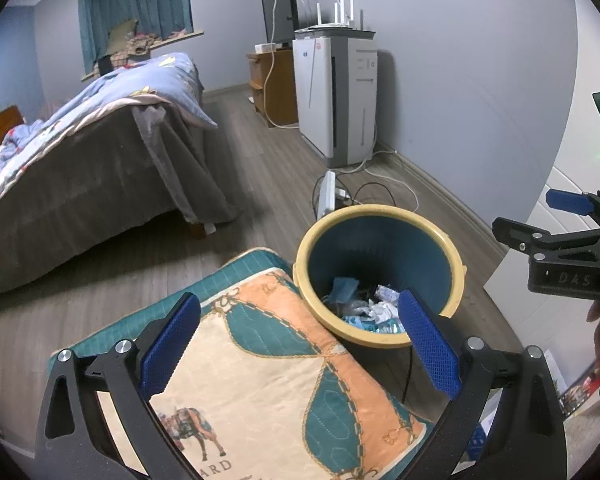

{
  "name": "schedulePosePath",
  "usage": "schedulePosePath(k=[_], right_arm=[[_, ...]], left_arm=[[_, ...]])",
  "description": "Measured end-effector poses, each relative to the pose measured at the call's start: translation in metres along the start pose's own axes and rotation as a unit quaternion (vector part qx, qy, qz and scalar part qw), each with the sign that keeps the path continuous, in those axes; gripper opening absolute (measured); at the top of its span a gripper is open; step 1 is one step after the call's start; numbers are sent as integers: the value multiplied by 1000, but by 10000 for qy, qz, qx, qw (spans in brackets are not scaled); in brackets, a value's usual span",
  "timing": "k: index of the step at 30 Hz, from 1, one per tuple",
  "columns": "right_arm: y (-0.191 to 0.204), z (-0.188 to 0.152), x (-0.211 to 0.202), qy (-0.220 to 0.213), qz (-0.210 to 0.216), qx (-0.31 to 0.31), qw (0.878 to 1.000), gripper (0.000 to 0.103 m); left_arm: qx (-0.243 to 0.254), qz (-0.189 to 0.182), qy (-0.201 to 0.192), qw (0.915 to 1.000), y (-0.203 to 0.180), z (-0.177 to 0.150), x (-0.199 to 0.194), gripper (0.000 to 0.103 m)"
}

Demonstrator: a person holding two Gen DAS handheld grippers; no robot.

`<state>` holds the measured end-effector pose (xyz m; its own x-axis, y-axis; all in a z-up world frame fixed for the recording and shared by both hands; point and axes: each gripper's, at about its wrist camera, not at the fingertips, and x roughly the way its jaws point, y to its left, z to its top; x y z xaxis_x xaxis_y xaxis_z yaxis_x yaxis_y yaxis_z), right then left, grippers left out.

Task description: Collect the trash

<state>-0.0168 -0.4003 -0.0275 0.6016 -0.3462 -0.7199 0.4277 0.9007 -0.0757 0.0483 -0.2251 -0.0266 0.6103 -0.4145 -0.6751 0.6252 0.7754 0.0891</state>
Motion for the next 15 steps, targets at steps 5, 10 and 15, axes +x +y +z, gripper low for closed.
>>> schedulePosePath(k=[5, 10, 15], right_arm=[[1, 0, 1, 13, -17, -42, 10000, 97], [0, 0, 2, 26, -34, -54, 10000, 97], [1, 0, 3, 37, -49, -75, 10000, 97]], left_arm=[[-11, 4, 6, 10000, 1, 0, 0, 98], [-7, -1, 7, 10000, 0, 0, 0, 98], [6, -4, -17, 10000, -1, 1, -1, 98]])
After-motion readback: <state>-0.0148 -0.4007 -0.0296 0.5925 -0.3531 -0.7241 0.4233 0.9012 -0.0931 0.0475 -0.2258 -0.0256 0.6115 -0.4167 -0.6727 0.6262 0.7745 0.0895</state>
